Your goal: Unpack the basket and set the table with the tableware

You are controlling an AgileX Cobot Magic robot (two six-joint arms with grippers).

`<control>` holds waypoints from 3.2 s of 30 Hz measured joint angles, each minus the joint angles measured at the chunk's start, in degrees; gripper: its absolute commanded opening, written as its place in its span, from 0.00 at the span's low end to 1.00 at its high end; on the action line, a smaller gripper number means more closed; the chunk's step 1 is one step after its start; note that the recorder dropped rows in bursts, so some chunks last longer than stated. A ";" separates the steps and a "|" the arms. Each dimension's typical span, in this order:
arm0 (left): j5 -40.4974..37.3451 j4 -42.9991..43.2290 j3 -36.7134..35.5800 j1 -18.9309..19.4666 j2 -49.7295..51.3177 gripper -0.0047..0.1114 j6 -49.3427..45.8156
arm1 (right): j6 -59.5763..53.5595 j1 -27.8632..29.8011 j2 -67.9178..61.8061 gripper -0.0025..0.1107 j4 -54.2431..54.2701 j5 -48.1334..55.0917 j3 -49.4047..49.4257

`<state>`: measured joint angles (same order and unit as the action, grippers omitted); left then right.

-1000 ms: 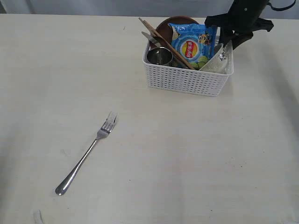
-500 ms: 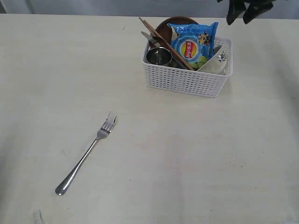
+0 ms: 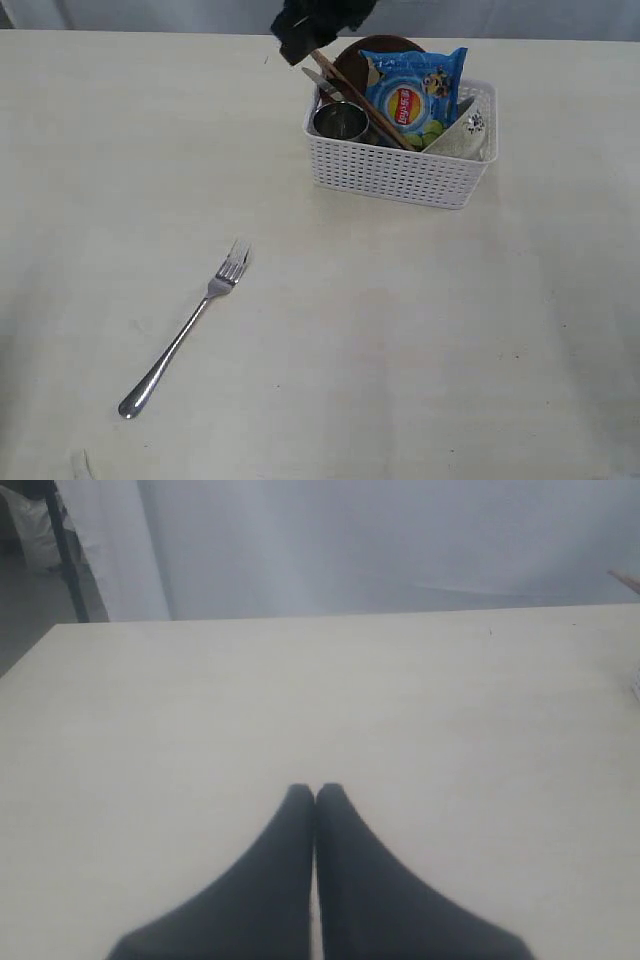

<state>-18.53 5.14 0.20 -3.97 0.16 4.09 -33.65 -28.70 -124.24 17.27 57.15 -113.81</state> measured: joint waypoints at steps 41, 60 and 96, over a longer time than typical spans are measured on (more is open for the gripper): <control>0.00 0.00 0.00 0.00 0.00 0.04 0.00 | 5.13 -2.95 -5.67 0.02 -17.27 -6.73 0.00; 0.00 0.00 0.00 0.00 0.00 0.04 0.00 | 4.82 -2.95 2.92 0.02 -17.82 -6.52 0.00; 0.00 0.36 0.00 0.00 0.00 0.04 0.00 | 9.94 -2.95 16.62 0.02 -4.19 -4.79 0.00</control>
<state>-18.53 5.50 0.20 -3.97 0.16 4.09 -23.71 -31.65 -107.62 13.08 52.36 -113.81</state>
